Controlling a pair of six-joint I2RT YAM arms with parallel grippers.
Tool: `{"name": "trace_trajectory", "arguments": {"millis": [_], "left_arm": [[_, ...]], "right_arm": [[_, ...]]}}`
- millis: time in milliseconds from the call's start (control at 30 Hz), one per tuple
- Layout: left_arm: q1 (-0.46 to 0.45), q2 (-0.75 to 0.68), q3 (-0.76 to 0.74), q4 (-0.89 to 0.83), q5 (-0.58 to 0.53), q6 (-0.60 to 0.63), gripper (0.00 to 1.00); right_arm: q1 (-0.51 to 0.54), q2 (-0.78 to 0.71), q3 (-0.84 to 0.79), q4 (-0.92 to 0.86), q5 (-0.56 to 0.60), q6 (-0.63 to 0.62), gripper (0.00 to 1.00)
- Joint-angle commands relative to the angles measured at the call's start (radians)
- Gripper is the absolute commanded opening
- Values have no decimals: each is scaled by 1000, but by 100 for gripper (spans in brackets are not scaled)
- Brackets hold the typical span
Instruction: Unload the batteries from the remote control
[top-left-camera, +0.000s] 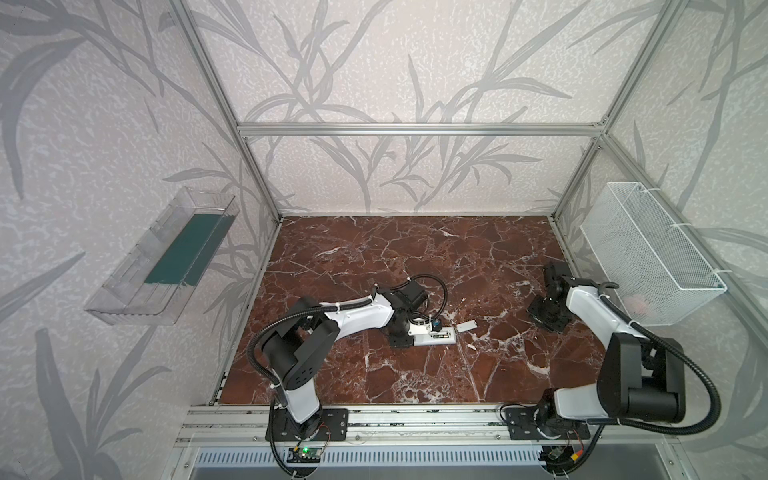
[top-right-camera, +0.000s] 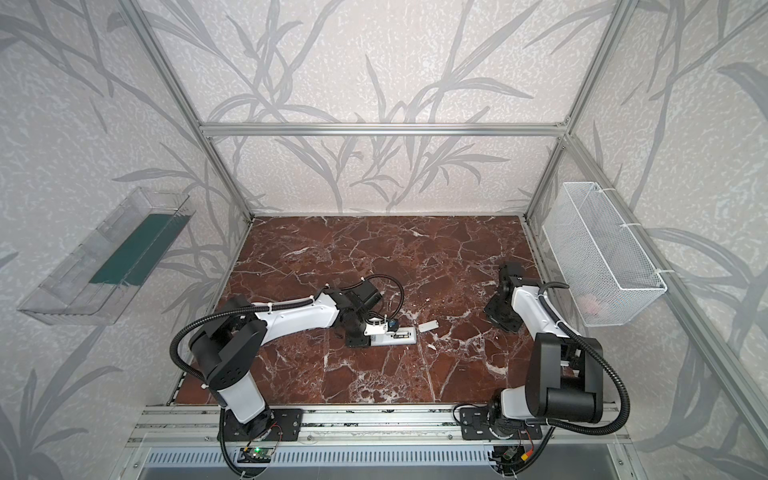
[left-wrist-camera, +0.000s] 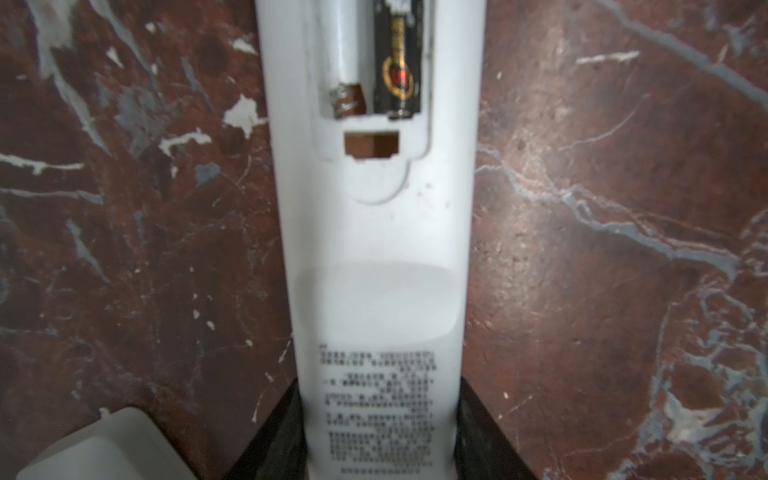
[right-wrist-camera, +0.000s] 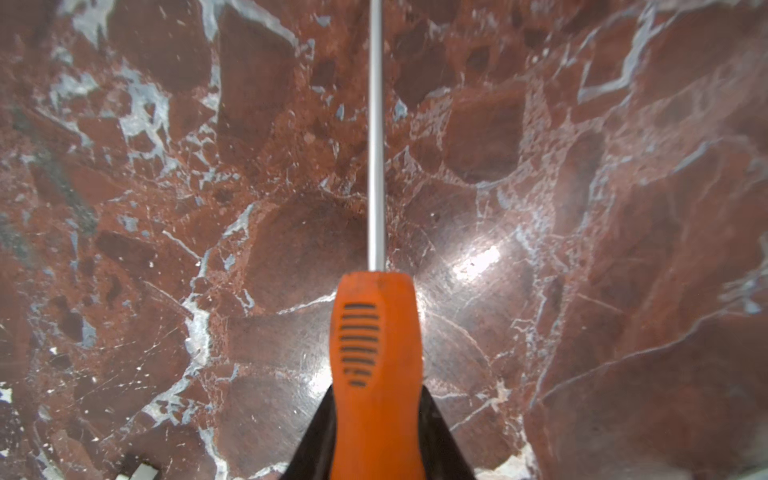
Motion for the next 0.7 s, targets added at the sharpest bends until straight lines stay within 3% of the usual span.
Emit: {"name": "trace_trajectory", "arguments": {"millis": [0,233,400,500,667], "left_arm": [[-25,8,-11,-82,34,22,27],[-32,25,-6,-90,25,20,27],[-36,52,5,-97,29,16,27],[-39,64,9,-99,36,15,27],[-42,50,-5,-93,34,18,27]], "right_arm": [[-3,-11,-28,-16,-54,40,0],[-3,-67,-9,12,72,21,0],[-3,-107,41,67,244,-17,0],[-8,-53,52,153,359,-25,0],[-15,97,163,114,450,-8,0]]}}
